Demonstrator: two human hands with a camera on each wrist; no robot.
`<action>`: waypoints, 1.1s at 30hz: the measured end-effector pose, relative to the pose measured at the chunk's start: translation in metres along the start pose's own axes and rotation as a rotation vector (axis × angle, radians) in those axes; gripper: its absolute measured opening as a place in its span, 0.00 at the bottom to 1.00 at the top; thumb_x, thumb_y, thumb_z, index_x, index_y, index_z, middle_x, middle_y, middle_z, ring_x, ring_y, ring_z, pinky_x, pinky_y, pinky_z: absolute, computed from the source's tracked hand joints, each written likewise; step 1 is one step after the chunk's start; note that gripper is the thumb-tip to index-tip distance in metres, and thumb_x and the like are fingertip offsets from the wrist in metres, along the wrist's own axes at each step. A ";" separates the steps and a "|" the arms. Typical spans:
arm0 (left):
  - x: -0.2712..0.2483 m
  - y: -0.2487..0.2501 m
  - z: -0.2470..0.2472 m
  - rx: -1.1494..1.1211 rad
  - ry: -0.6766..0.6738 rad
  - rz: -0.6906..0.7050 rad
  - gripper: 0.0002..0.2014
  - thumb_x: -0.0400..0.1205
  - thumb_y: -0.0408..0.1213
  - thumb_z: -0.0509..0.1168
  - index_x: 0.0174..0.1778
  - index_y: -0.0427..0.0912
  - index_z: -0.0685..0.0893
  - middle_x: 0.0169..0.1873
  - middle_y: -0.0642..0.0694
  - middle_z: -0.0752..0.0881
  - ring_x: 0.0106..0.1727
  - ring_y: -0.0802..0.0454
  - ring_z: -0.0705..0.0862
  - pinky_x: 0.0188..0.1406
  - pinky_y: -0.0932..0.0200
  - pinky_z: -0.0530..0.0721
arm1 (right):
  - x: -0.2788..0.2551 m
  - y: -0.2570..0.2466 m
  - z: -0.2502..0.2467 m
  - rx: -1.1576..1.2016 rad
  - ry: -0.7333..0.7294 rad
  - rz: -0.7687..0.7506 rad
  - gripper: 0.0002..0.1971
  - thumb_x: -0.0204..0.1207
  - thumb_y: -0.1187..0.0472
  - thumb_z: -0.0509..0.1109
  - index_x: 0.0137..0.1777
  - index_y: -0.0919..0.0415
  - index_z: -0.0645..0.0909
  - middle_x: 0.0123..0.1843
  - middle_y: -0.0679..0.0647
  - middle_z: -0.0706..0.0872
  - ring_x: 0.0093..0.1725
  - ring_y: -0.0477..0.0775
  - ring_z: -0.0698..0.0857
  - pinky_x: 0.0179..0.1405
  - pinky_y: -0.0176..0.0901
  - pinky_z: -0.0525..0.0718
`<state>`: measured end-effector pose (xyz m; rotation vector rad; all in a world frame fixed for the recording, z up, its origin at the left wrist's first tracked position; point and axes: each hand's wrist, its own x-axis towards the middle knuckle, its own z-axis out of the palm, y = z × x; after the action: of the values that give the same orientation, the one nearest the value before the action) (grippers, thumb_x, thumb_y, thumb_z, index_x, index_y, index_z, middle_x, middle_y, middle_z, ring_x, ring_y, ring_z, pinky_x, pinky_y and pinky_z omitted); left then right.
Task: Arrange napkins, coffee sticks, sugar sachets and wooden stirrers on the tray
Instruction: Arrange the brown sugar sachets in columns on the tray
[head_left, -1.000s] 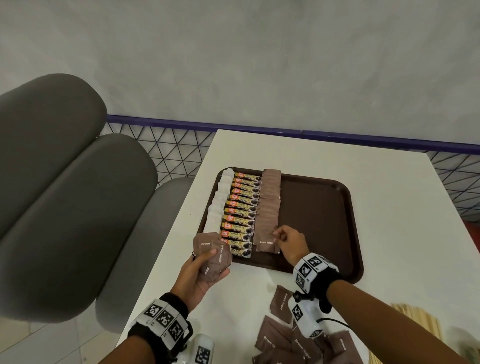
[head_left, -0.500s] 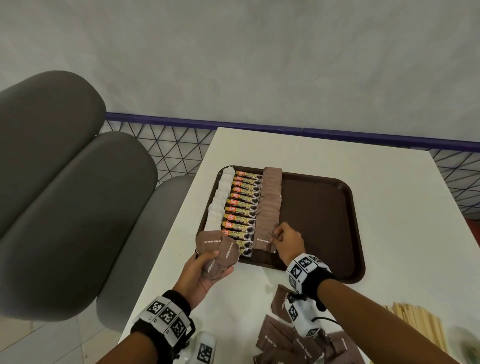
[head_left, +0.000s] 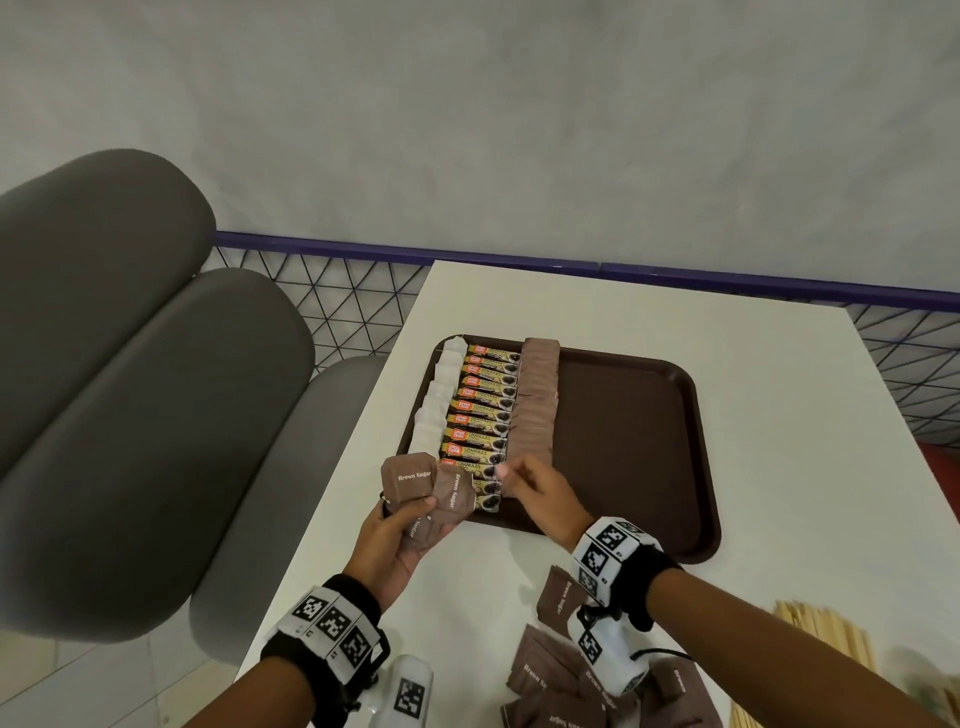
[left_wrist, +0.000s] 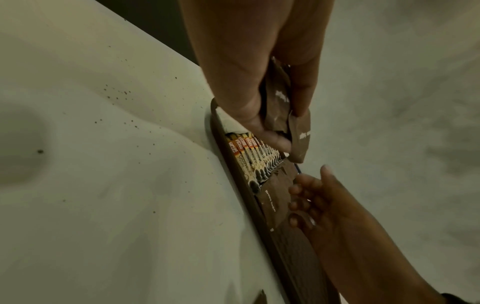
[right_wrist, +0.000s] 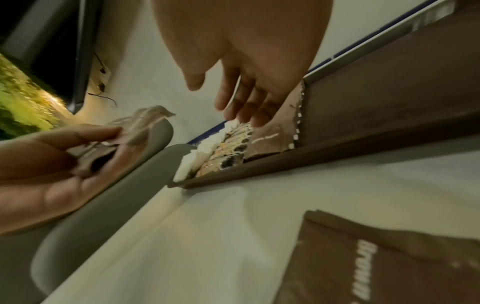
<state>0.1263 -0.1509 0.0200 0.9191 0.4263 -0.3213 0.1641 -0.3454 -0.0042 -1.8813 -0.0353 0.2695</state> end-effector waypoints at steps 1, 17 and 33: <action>0.000 0.000 0.001 0.003 0.003 0.008 0.20 0.78 0.21 0.61 0.66 0.35 0.78 0.60 0.33 0.85 0.56 0.40 0.86 0.47 0.53 0.89 | -0.003 -0.004 0.005 0.029 -0.079 0.001 0.07 0.79 0.52 0.64 0.44 0.54 0.77 0.40 0.46 0.80 0.42 0.43 0.79 0.46 0.34 0.76; -0.006 0.006 -0.008 -0.059 0.028 -0.049 0.13 0.82 0.28 0.56 0.60 0.34 0.79 0.49 0.34 0.86 0.49 0.38 0.88 0.51 0.46 0.85 | 0.015 0.001 -0.029 -0.199 0.044 0.025 0.05 0.76 0.65 0.69 0.50 0.59 0.81 0.41 0.53 0.81 0.35 0.44 0.77 0.32 0.27 0.76; -0.002 0.003 -0.005 -0.009 0.001 -0.136 0.16 0.80 0.30 0.59 0.65 0.34 0.78 0.58 0.31 0.84 0.57 0.33 0.85 0.55 0.44 0.84 | 0.027 0.023 -0.022 -0.813 0.084 -0.038 0.11 0.79 0.62 0.62 0.60 0.58 0.80 0.63 0.52 0.81 0.63 0.54 0.72 0.62 0.43 0.73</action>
<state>0.1250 -0.1450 0.0201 0.8830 0.4919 -0.4424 0.1927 -0.3690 -0.0237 -2.6940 -0.1404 0.1551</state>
